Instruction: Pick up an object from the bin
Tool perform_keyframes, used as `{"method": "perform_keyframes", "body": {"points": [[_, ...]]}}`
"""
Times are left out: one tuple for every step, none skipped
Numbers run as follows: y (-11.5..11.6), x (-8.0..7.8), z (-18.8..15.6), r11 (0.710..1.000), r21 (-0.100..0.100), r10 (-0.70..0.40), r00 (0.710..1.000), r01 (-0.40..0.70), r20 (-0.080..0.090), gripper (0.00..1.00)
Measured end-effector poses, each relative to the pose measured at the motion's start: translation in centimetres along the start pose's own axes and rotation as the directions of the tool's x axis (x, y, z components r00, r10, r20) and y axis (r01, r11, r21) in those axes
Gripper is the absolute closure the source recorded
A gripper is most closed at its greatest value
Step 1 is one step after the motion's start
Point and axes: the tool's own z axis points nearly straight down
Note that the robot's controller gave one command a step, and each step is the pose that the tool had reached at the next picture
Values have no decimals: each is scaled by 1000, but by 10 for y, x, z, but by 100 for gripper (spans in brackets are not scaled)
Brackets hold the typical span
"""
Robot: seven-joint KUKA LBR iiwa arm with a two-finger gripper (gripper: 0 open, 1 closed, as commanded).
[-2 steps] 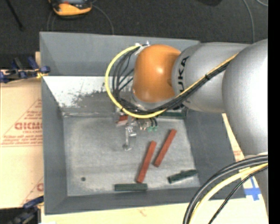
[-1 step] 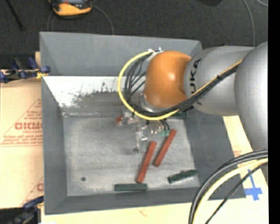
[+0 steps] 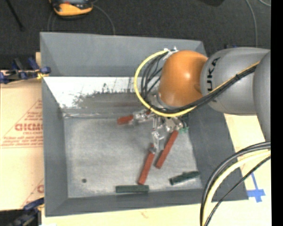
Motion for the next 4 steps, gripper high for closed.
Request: {"method": "perform_keyframes", "body": {"points": [[6, 18, 4, 985, 1, -173, 985, 173, 0, 0], [-48, 53, 26, 976, 2, -218, 976, 218, 6, 100], [-47, 55, 28, 976, -2, -216, 976, 216, 2, 0], [-47, 55, 28, 977, -3, -215, 977, 215, 2, 0]]}}
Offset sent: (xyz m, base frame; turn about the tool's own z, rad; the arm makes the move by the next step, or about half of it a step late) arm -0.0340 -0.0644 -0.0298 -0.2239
